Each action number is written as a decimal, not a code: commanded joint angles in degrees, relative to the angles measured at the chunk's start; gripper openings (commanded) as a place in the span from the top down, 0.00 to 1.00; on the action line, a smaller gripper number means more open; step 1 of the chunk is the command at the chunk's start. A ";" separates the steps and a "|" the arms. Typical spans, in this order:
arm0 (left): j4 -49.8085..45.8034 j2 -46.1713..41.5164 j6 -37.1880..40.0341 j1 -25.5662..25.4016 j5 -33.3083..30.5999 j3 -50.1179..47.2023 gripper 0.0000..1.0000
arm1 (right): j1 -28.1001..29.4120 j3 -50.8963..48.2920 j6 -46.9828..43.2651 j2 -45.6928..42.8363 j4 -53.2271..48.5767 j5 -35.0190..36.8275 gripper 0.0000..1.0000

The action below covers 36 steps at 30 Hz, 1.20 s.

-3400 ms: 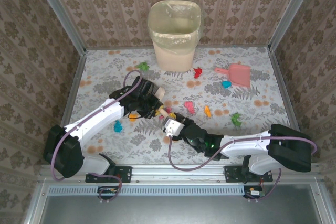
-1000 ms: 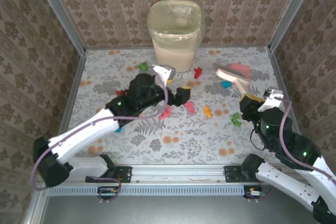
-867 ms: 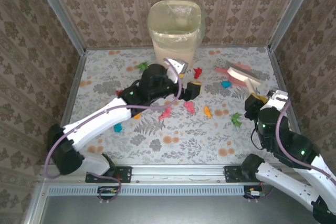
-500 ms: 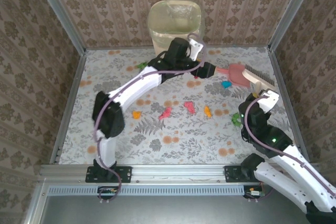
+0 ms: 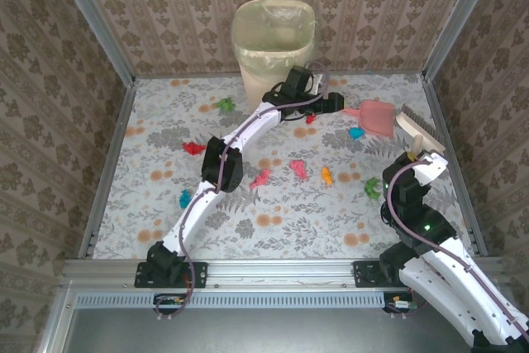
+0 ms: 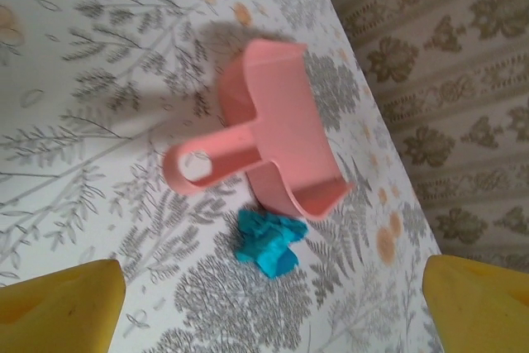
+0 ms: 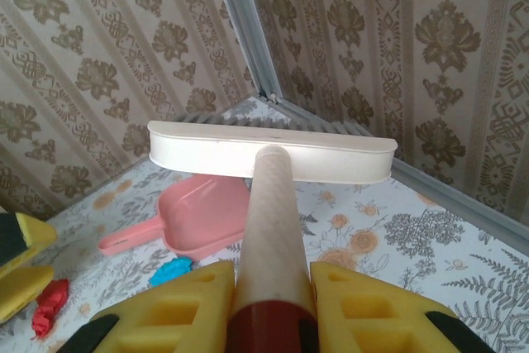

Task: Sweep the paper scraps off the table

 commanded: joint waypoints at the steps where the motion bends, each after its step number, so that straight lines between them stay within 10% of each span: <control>1: 9.19 0.48 -8.56 0.48 -0.15 0.47 0.07 | -0.38 -0.20 0.10 1.02 3.38 -0.77 1.00; 36: 18.06 8.14 -18.29 -3.73 -10.95 1.54 0.26 | -1.31 0.60 -1.49 2.24 3.70 -4.28 1.00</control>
